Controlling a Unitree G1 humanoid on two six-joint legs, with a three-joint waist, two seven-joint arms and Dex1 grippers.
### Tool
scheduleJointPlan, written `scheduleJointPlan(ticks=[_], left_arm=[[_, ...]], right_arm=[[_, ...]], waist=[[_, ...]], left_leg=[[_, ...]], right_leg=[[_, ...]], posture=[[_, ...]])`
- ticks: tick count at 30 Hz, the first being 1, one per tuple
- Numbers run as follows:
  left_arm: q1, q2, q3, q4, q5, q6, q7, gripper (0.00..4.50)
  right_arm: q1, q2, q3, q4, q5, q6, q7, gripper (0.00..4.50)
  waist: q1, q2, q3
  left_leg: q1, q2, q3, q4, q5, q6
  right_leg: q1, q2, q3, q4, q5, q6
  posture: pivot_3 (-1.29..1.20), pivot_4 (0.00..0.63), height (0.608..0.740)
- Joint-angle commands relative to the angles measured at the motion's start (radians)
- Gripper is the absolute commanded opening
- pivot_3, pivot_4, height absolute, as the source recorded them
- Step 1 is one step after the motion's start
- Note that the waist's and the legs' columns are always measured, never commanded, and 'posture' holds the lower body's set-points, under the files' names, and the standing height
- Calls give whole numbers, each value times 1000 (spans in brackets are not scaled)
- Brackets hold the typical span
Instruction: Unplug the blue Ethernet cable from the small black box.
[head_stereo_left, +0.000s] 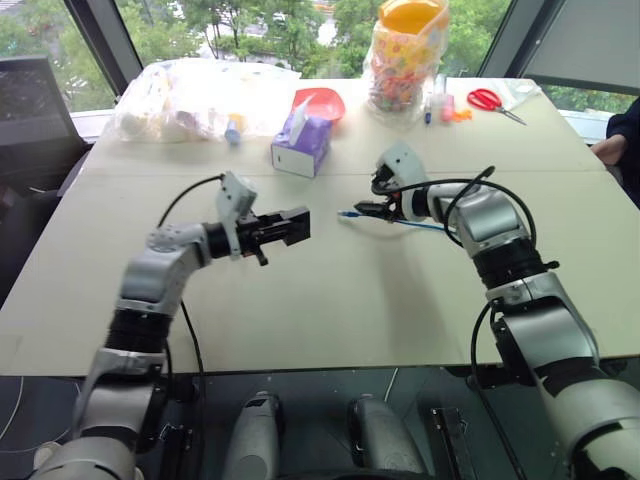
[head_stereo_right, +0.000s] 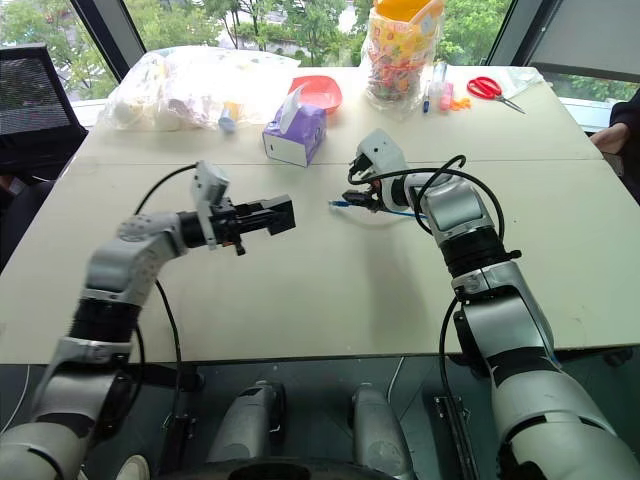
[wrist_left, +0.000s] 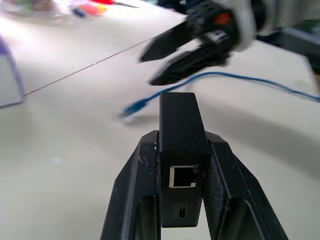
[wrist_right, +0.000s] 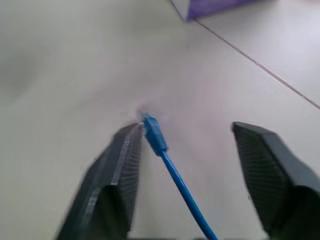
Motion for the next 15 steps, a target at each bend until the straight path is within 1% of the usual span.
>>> scheduleJointPlan(ticks=[1, 4, 9, 14, 15], left_arm=[[-13, -37, -17, 18, 51, -98, 27, 496], [-10, -58, -23, 32, 64, -120, 35, 496], [11, -77, -52, 77, 105, -166, 32, 496], [11, -83, -29, 192, 127, -215, 39, 496], [10, -80, -26, 224, 136, -237, 40, 996]], right_arm=[[-9, -23, -50, -78, -7, 60, -24, 4467], [26, -47, -90, -170, 23, 120, -13, 4467], [183, -144, -166, -503, 110, 296, 25, 4467], [265, -177, -204, -670, 156, 390, 9, 4467], [276, -182, -212, -696, 166, 404, 9, 4491]], waist=[[0, 0, 0], [0, 0, 0], [2, 0, 0], [-3, 1, -1], [-2, 1, -1]], left_leg=[[-1, 0, 0, 0, 0, 0], [-1, 0, 0, -1, 0, 0], [-1, 0, 0, 0, 0, 0], [0, 0, 0, 0, 0, 0], [1, 0, 0, 0, 0, 0]], right_leg=[[0, 0, 0, 0, 0, 0], [-1, 0, 0, 0, 0, 0], [0, 0, 0, 0, 0, 0], [0, 0, 0, 0, 0, 0], [1, 0, 0, 0, 0, 0]], posture=[[0, 150, 735], [0, 150, 735], [0, 150, 735], [0, 150, 735], [0, 150, 735]])
